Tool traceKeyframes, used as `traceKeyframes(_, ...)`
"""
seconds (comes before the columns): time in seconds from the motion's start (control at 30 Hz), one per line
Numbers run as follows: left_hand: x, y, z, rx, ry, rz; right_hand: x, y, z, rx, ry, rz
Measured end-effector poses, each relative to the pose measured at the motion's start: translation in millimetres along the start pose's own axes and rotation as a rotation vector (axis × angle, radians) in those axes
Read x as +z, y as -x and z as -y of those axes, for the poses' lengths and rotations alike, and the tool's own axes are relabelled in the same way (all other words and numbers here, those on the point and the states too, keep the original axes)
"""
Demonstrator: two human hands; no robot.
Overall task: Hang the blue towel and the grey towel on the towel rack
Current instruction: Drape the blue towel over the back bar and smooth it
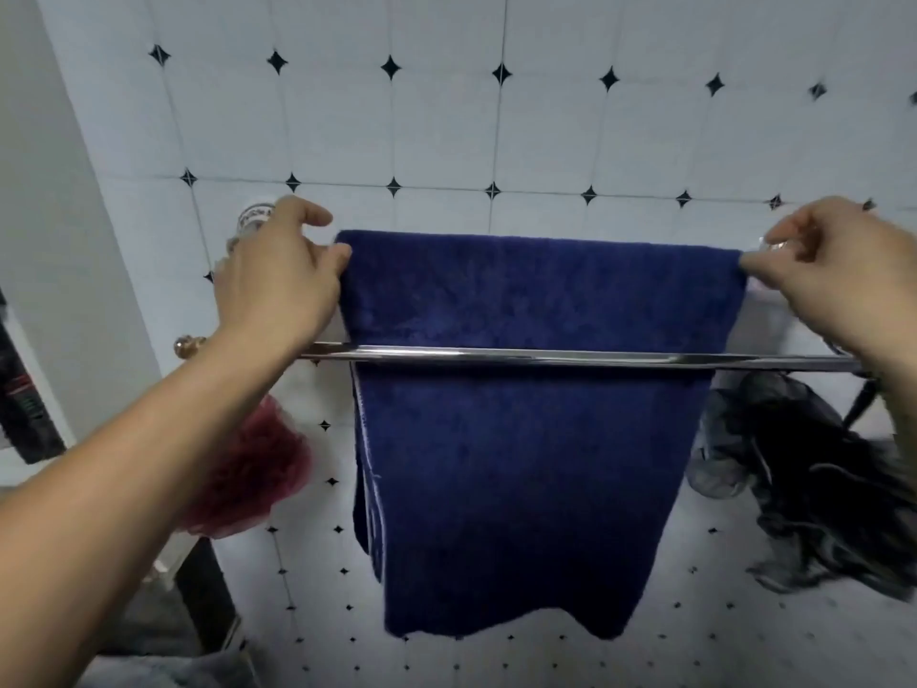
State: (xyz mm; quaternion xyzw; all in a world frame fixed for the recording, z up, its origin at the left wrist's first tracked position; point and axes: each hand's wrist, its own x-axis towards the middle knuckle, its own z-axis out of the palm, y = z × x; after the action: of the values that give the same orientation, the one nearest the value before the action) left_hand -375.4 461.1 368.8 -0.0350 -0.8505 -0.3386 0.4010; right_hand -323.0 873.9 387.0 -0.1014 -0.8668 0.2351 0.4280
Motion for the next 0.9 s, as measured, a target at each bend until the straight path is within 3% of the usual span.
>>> traceKeyframes(0.07,-1.9,25.5,1.3,0.100,0.098,-0.191,3.3,44.5,0.9,0.008,-0.072,-0.146)
traceKeyframes(0.13,7.2,75.1,13.2,0.191,0.275,-0.252,22.9,99.1,-10.4,0.028,-0.099,-0.014)
traceKeyframes(0.2,29.8,137.3,40.7,0.192,0.272,-0.044,56.4,148.4,-36.5,0.156,-0.082,0.317)
traceKeyframes(0.27,57.8,181.2,69.8,0.000,0.195,0.219,90.6,174.4,-62.8,0.341,-0.067,0.606)
traceKeyframes(0.3,71.8,188.2,83.3,-0.120,0.155,0.304,104.3,176.9,-74.9,0.397,-0.116,0.655)
traceKeyframes(0.4,100.0,170.5,98.9,-0.330,0.212,0.364,128.5,164.7,-94.1,0.510,-0.506,0.593)
traceKeyframes(0.53,122.5,126.3,98.7,-0.439,0.600,0.292,148.1,142.4,-102.0,0.494,-0.905,0.458)
traceKeyframes(0.63,128.2,118.5,106.4,-0.434,0.767,0.321,161.6,138.0,-104.7,0.452,-0.990,0.469)
traceKeyframes(0.9,144.7,141.4,131.2,-0.435,0.850,0.269,169.7,149.4,-131.7,0.484,-0.994,0.457)
